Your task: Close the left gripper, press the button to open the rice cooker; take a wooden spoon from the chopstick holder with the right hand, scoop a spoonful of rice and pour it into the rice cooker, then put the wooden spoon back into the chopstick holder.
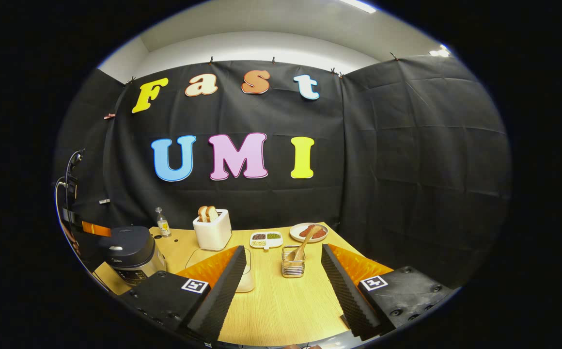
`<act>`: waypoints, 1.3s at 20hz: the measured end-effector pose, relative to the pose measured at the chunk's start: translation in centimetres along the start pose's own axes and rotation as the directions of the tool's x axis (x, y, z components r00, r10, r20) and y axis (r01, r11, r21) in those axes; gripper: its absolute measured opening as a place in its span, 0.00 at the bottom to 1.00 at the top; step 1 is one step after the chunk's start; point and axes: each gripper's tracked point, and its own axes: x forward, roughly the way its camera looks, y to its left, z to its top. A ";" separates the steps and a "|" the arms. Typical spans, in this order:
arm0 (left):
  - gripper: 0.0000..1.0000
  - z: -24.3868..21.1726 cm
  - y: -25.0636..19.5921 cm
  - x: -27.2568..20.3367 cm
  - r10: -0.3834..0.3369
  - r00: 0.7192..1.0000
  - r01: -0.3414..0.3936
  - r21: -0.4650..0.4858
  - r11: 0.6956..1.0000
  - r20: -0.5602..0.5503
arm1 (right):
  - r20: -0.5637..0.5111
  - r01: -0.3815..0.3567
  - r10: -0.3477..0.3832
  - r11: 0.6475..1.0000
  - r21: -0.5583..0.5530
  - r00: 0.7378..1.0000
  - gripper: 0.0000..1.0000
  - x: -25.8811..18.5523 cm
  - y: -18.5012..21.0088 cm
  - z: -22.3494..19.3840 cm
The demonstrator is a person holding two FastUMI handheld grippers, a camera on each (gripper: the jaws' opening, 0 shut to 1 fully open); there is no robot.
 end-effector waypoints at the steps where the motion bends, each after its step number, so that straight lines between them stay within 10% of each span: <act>1: 0.05 -0.6 0.2 0.5 0.002 1.000 -0.002 -0.008 1.000 -0.018 | -0.004 0.004 -0.004 1.000 0.000 1.000 0.98 -0.1 -0.1 0.0; 20: 0.06 -3.0 0.6 1.5 0.057 0.995 -0.063 -0.080 0.995 -0.080 | -0.114 -0.039 0.039 0.999 0.003 0.993 0.98 4.3 -1.0 -2.0; 26: 0.06 7.7 1.0 -3.2 0.223 0.944 -0.198 -0.124 0.972 0.243 | -0.128 -0.079 0.084 0.996 0.044 0.988 0.98 8.7 -1.0 -1.6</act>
